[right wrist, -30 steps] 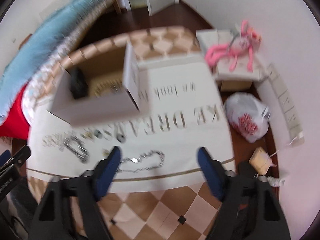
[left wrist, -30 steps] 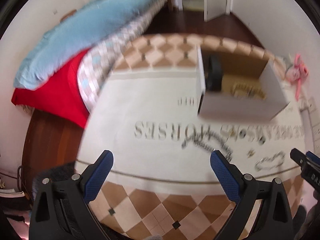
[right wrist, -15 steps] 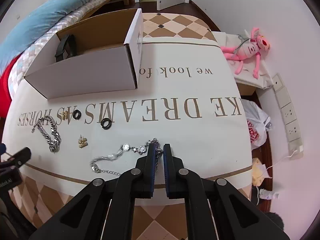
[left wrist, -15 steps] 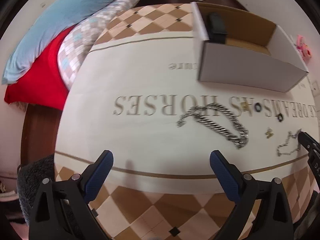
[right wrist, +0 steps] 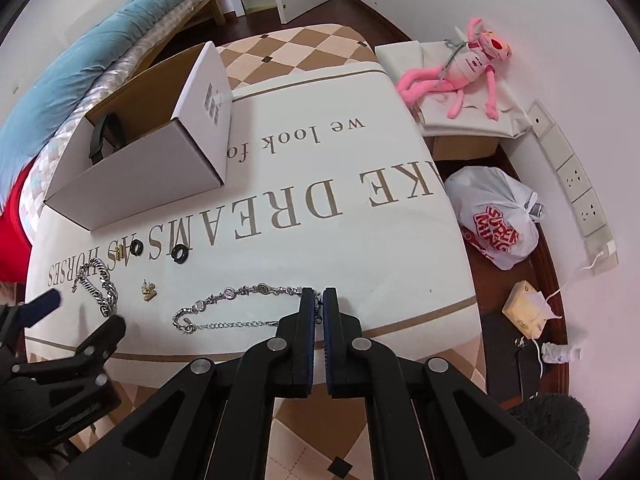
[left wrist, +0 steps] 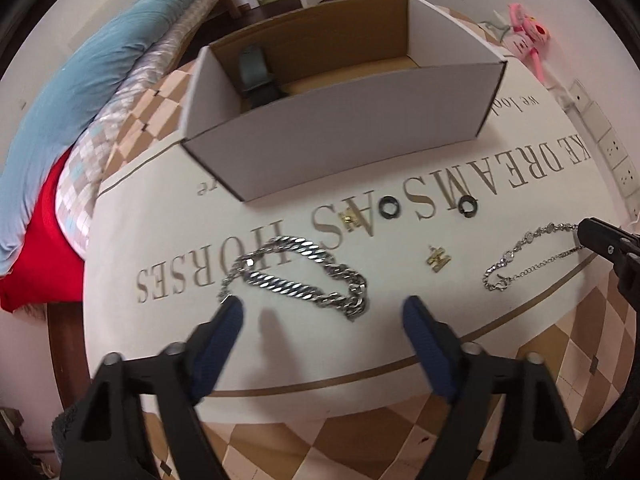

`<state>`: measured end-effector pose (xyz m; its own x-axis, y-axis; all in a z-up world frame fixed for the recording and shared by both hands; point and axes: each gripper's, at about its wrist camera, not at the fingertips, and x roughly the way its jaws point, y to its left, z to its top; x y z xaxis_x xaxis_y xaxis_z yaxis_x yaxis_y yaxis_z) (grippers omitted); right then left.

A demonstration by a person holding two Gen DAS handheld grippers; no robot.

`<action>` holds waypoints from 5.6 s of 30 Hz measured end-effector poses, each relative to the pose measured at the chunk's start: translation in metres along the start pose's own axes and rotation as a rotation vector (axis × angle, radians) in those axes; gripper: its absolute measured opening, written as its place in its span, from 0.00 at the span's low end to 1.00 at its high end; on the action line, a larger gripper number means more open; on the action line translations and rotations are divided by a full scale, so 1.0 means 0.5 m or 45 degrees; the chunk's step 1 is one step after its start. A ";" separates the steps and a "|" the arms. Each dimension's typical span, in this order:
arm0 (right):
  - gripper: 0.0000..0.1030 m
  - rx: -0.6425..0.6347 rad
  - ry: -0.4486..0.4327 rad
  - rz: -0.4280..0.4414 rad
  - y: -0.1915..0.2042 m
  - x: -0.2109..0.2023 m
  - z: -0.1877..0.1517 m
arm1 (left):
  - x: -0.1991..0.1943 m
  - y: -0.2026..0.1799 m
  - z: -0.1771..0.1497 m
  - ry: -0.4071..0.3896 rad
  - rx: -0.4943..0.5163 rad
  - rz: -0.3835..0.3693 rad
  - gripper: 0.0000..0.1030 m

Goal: Organize jewelry
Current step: 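Grasp the thin charm bracelet with the right tool while the left grasps the thick chain, then lower the thick chain with the left tool while the right lowers the charm bracelet into the box, then withdraw both open tools from the white box, then grasp a small black ring with the right tool while the left grasps a gold earring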

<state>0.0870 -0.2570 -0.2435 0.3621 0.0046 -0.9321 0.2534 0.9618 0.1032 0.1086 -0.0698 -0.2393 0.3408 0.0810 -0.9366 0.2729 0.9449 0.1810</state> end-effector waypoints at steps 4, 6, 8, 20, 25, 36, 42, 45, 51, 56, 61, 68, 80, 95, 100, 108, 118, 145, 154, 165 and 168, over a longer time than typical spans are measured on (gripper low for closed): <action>0.03 0.010 0.014 0.007 0.002 0.001 0.001 | -0.002 -0.002 0.006 -0.017 0.015 -0.049 0.23; 0.03 0.007 0.015 0.011 0.005 0.001 0.002 | -0.004 -0.008 0.009 -0.011 0.031 -0.055 0.11; 0.03 0.005 0.016 0.022 0.010 -0.001 0.002 | -0.004 -0.002 0.013 -0.020 0.020 -0.068 0.06; 0.03 -0.036 -0.038 0.198 0.062 -0.100 0.023 | -0.138 0.116 0.012 -0.159 -0.158 -0.208 0.05; 0.02 -0.086 -0.102 0.278 0.101 -0.165 0.052 | -0.194 0.159 0.027 -0.208 -0.224 -0.271 0.05; 0.02 -0.161 -0.261 0.412 0.153 -0.301 0.177 | -0.331 0.208 0.147 -0.390 -0.255 -0.394 0.03; 0.02 -0.201 -0.263 0.407 0.188 -0.291 0.288 | -0.322 0.221 0.243 -0.405 -0.230 -0.399 0.03; 0.02 -0.210 -0.215 0.393 0.196 -0.254 0.327 | -0.287 0.218 0.279 -0.370 -0.207 -0.380 0.03; 0.02 -0.215 -0.109 0.334 0.206 -0.155 0.387 | -0.177 0.213 0.308 -0.210 -0.219 -0.416 0.03; 0.02 -0.230 -0.023 0.325 0.217 -0.087 0.414 | -0.122 0.219 0.306 -0.125 -0.276 -0.438 0.04; 0.02 -0.252 0.022 0.330 0.238 -0.057 0.422 | -0.099 0.240 0.301 -0.055 -0.336 -0.387 0.15; 0.03 -0.286 0.106 0.268 0.260 -0.013 0.427 | -0.090 0.276 0.274 -0.106 -0.362 -0.151 0.80; 0.78 -0.335 -0.025 0.034 0.225 -0.051 0.360 | -0.084 0.278 0.216 -0.166 -0.367 -0.041 1.00; 1.00 -0.329 -0.035 -0.032 0.210 -0.046 0.227 | -0.098 0.243 0.152 -0.176 -0.371 -0.037 1.00; 1.00 -0.300 -0.086 -0.042 0.199 -0.078 0.219 | -0.139 0.241 0.139 -0.220 -0.391 -0.028 1.00; 1.00 -0.262 -0.213 -0.075 0.177 -0.172 0.195 | -0.217 0.236 0.112 -0.301 -0.403 -0.011 1.00; 1.00 -0.229 -0.360 -0.062 0.164 -0.303 0.152 | -0.313 0.217 0.071 -0.390 -0.382 -0.036 1.00; 0.53 -0.175 0.027 0.153 0.155 0.025 0.049 | -0.001 0.190 -0.006 0.091 -0.390 0.020 1.00; 0.12 -0.292 -0.002 0.073 0.204 0.061 0.033 | 0.010 0.176 -0.003 0.099 -0.362 0.015 1.00; 0.12 -0.167 -0.032 0.113 0.107 0.005 0.017 | -0.015 0.085 0.006 0.042 -0.232 -0.087 0.99; 0.12 -0.103 -0.030 0.103 0.067 -0.008 0.009 | -0.016 0.041 0.010 0.030 -0.167 -0.150 0.99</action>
<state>0.0983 -0.2258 -0.2348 0.3994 0.0776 -0.9135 0.1495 0.9776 0.1484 0.1160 -0.0528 -0.2265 0.2914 -0.0270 -0.9562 0.1896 0.9814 0.0301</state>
